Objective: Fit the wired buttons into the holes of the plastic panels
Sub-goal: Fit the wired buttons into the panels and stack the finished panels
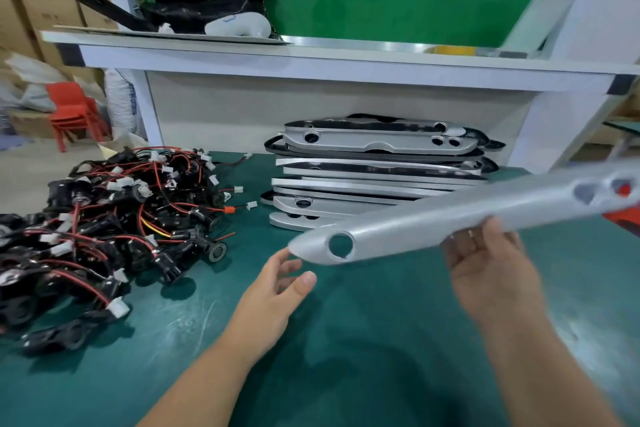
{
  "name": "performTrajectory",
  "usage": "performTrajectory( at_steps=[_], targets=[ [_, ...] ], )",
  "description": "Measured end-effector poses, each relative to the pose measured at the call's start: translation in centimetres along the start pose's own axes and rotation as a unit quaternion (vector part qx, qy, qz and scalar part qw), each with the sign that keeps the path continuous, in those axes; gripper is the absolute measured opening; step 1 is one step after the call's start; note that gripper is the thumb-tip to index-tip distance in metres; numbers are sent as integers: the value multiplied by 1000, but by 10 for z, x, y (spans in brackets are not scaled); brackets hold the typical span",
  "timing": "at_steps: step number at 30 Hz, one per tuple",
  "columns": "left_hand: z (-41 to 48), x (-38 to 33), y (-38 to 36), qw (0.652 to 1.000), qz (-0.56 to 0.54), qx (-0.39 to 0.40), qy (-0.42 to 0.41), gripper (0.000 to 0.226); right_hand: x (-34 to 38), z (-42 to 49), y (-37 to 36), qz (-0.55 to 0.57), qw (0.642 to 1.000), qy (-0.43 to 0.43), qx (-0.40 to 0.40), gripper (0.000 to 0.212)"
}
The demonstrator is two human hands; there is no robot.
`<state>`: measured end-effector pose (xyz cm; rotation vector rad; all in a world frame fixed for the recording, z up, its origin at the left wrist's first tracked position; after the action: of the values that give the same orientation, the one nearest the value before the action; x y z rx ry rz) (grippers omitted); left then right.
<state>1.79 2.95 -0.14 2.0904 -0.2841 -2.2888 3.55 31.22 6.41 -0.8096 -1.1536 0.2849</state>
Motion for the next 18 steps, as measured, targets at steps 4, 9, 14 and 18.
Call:
performTrajectory(
  at_steps=[4, 9, 14, 18],
  targets=[
    [0, 2, 3, 981, -187, -1, 42, 27, -49, -13, 12, 20, 994, -105, -18, 17],
    [-4, -2, -8, 907, -406, 58, 94, 44, -74, -31, 6, -10, 990, -143, 2, 35],
    [-13, 0, -16, 911, -365, 130, 144, 57, -53, -20, 25, 15, 995, -76, -69, 26],
    [-9, -3, -11, 942, -304, 103, 95, 17, -32, -17, 62, -187, 969, -39, -159, 40]
  ],
)
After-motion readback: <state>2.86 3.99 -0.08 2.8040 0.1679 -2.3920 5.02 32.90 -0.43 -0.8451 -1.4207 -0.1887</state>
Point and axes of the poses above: each hand's wrist, its own z-axis towards the middle knuckle, its own y-axis out of the back of the hand, x = y × z, the point moved 10 cm from there along z, towards the middle knuckle, and after that the axes turned 3 degrees about -z, right-handed, at the moved point
